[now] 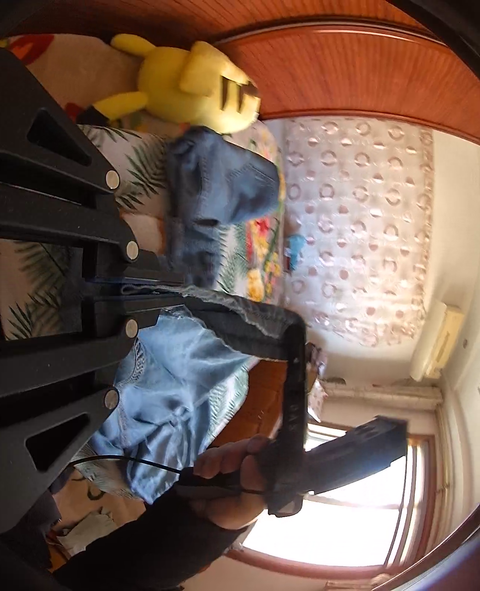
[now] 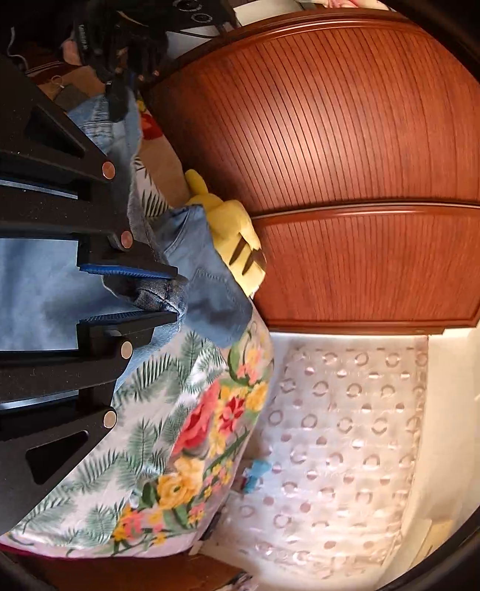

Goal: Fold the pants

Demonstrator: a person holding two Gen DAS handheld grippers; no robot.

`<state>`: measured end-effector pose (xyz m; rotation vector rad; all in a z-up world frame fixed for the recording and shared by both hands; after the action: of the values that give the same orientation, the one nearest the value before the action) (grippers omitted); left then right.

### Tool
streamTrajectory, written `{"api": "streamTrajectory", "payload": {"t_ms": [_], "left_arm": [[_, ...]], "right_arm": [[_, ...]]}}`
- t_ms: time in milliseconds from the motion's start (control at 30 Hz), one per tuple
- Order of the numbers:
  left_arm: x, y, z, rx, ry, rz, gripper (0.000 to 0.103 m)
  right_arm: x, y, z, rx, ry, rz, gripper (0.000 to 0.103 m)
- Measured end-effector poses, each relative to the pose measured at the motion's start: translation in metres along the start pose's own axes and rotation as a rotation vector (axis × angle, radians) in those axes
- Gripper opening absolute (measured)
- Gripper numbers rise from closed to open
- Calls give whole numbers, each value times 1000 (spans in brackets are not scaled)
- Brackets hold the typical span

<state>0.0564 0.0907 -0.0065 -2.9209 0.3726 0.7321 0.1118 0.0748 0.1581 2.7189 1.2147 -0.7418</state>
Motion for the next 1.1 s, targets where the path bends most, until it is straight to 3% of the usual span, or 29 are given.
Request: {"api": "streamTrajectory", "payload": {"t_ms": [300, 400, 467, 533, 567, 667, 867, 1000, 1100], "left_arm": [[28, -11, 48, -63, -121, -7, 5], [33, -13, 53, -71, -146, -10, 5], [33, -13, 54, -64, -151, -19, 13], [33, -13, 54, -59, -153, -31, 38], [33, -13, 54, -59, -148, -30, 42], [34, -10, 53, -58, -140, -17, 44], [38, -7, 45, -50, -113, 2, 44], [32, -2, 33, -27, -63, -2, 43], [37, 2, 31, -6, -73, 1, 42]], "right_arm": [[89, 19, 13, 25, -112, 10, 16], [91, 24, 20, 28, -131, 28, 17], [96, 26, 24, 42, -125, 28, 22], [100, 30, 26, 57, -125, 48, 27], [101, 32, 26, 62, -122, 55, 34], [100, 42, 24, 86, -113, 57, 49], [71, 67, 35, 85, -67, 120, 51], [37, 96, 71, 82, -63, 181, 53], [11, 123, 105, 119, -75, 215, 53]]}}
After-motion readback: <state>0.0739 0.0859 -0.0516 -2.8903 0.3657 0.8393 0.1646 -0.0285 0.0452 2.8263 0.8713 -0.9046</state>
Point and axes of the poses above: each gripper's, at about its wrist camera, not at the fingertips, and x roughly the way its jaws point, y to its right, z to its underside, the point moved 6 cm from there along x, roughly the way its jaws point, and after that the axes turned 13 degrees about x, right-handed, at the moved point
